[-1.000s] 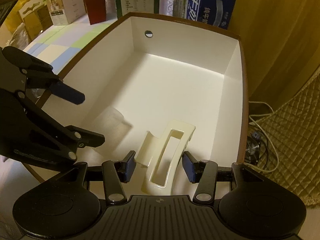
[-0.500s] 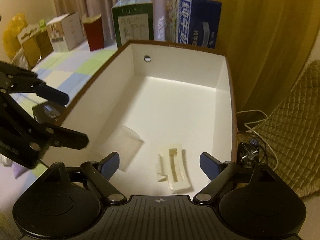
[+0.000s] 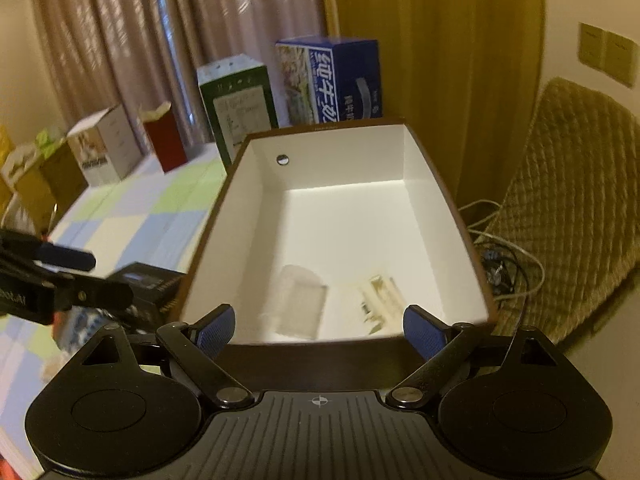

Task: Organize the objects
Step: 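Withdraw both tools from the brown box back over the table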

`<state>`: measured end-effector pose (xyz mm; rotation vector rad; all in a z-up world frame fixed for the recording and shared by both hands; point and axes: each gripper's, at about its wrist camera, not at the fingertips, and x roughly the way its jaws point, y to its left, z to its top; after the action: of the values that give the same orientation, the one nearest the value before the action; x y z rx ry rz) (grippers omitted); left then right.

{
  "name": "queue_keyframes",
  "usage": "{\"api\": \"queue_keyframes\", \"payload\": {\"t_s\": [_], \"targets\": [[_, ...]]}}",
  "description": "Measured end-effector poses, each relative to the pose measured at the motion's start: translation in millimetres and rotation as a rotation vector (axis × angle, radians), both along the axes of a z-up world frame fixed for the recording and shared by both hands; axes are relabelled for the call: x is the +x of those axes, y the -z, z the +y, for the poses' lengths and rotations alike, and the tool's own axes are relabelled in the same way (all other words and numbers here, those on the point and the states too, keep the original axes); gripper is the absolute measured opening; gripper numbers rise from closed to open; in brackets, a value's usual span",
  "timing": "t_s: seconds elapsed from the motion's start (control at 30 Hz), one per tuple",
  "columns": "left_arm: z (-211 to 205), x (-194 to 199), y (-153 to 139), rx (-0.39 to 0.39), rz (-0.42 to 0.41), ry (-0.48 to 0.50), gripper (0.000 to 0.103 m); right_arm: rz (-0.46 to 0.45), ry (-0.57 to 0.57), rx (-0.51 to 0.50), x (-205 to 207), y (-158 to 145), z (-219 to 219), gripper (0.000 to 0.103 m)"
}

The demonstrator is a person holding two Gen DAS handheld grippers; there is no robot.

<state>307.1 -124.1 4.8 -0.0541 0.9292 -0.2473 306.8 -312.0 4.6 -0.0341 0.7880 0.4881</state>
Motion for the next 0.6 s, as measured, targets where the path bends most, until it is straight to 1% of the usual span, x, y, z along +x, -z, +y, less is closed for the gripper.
{"api": "queue_keyframes", "payload": {"t_s": [0.1,0.3,0.6], "targets": [[15.5,-14.1,-2.2,-0.006,-0.003,-0.004,0.086,0.005,0.021,0.013,-19.0,-1.9,6.3,0.089],[47.5,-41.6,-4.8,-0.011,-0.004,-0.030,0.086,0.022,0.047,0.035,-43.8,-2.8,21.8,0.089],[86.7,-71.7,-5.8,-0.013,-0.008,-0.073,0.086,0.036,0.035,0.052,-69.8,1.7,42.0,0.089]]}}
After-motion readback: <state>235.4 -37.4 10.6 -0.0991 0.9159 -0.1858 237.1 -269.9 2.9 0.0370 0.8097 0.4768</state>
